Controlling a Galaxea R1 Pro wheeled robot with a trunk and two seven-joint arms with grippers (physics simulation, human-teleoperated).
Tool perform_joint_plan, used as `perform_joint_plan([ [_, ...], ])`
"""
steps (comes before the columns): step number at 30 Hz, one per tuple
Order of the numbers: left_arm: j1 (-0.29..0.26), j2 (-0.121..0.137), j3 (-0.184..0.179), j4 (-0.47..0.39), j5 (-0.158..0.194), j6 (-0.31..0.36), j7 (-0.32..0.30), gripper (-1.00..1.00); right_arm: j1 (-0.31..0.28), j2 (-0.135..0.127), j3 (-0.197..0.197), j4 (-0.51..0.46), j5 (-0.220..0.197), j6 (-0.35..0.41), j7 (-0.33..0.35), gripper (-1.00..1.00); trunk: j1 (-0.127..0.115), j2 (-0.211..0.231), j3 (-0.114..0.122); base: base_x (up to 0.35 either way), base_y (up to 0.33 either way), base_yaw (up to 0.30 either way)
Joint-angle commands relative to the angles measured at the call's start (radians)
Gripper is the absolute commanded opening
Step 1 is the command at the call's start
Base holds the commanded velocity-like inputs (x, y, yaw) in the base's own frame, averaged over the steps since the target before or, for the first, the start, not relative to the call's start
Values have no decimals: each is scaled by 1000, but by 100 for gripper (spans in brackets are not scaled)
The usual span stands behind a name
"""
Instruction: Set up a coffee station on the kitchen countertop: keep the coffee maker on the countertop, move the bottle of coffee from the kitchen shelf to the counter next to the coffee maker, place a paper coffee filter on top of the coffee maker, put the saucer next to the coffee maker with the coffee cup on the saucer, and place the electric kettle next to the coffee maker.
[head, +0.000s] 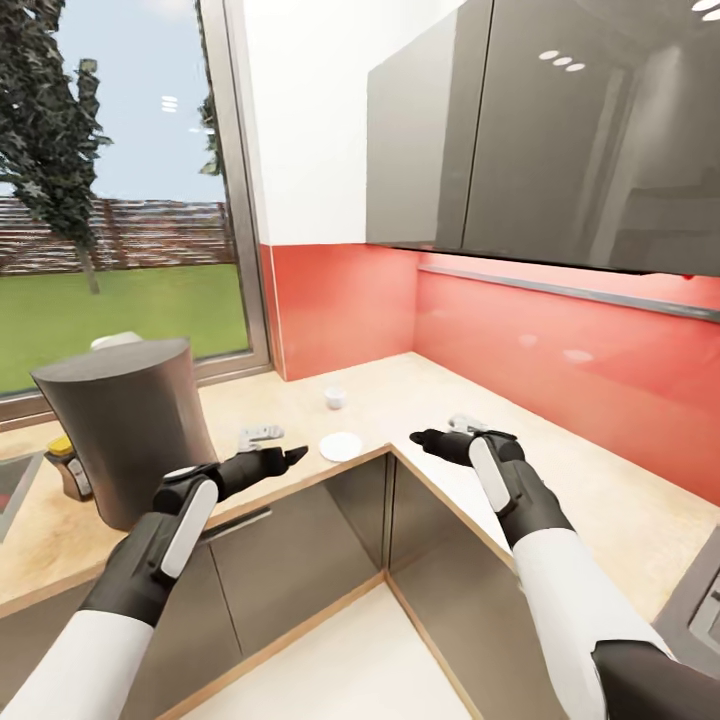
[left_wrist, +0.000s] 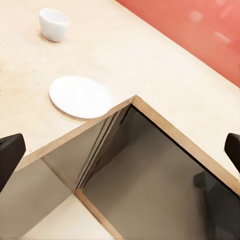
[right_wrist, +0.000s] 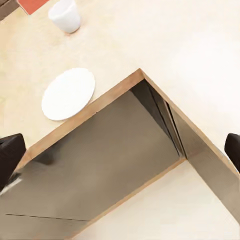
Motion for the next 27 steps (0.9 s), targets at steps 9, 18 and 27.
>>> perform_joint_plan([
  [9, -1, -2, -3, 72, 1, 3, 0, 100, -1, 9, -2, 4, -31, 13, 148, 100, 1, -2, -2, 59, 0, 0],
  [18, -1, -6, 0, 125, 4, 1, 0, 100, -1, 9, -2, 76, -29, 15, 227, 100, 1, -2, -2, 270, 51, 0],
  [27, -1, -7, 2, 135, 6, -4, -1, 100, -1, 3, -3, 152, -25, 14, 229, 100, 1, -2, -2, 60, 17, 0],
])
